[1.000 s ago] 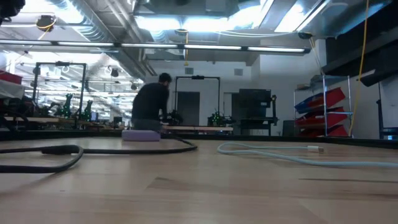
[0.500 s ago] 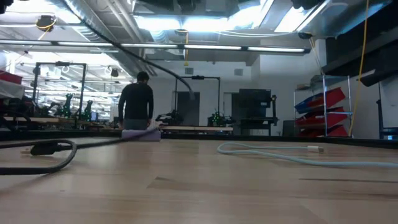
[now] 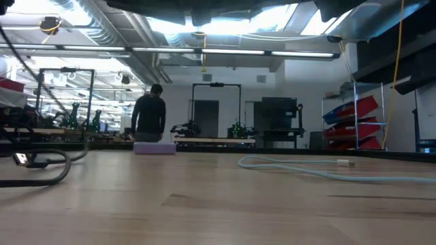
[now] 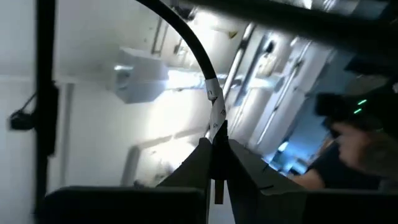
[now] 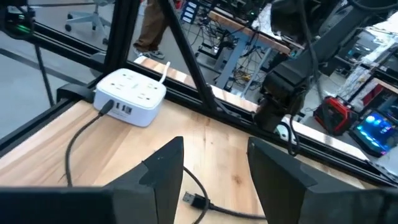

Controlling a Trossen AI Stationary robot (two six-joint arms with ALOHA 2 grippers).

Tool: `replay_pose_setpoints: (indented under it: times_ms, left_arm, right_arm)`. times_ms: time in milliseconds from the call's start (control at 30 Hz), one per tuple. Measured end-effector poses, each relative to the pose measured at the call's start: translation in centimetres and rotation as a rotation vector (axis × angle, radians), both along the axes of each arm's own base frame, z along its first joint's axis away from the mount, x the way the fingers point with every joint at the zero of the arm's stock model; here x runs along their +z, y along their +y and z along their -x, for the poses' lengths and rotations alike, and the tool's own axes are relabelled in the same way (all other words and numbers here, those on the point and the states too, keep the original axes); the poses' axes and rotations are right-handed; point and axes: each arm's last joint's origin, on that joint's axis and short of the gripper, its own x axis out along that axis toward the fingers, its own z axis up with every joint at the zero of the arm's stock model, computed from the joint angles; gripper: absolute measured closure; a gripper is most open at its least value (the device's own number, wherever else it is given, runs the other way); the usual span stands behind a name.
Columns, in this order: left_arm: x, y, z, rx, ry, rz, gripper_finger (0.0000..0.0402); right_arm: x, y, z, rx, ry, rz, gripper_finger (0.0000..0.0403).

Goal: Insert USB
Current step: Insert the black usb cable into the purple outlet extension

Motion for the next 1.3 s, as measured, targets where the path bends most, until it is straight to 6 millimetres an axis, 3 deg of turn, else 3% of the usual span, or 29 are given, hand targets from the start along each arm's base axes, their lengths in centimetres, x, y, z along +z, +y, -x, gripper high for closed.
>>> replay_pose_setpoints:
  times_ms: [233, 400, 533, 800, 1300]
  left_arm:
    - [2.0, -0.5, -0.1, -0.132, 0.082, 0.002, 0.0381]
    - [4.0, -1.1, -0.5, -0.197, 0.287, 0.055, 0.0383]
    - [5.0, -1.7, -1.0, -0.188, 0.345, 0.009, 0.0383]
    - [5.4, -2.7, -0.5, -0.103, 0.190, -0.037, 0.0384]
    - [5.3, -2.9, -0.3, -0.100, 0.187, -0.046, 0.0384]
  right_arm:
    - [-0.1, -0.1, 0.0, -0.002, 0.007, 0.003, 0.0243]
    - [-0.7, -0.1, 0.1, -0.001, 0.064, 0.032, 0.0243]
    - [-1.1, -0.1, 0.2, 0.000, 0.104, 0.050, 0.0243]
    - [-1.2, -0.1, 0.2, -0.007, 0.110, 0.048, 0.0243]
    - [-1.4, -0.2, 0.3, -0.011, 0.131, 0.048, 0.0243]
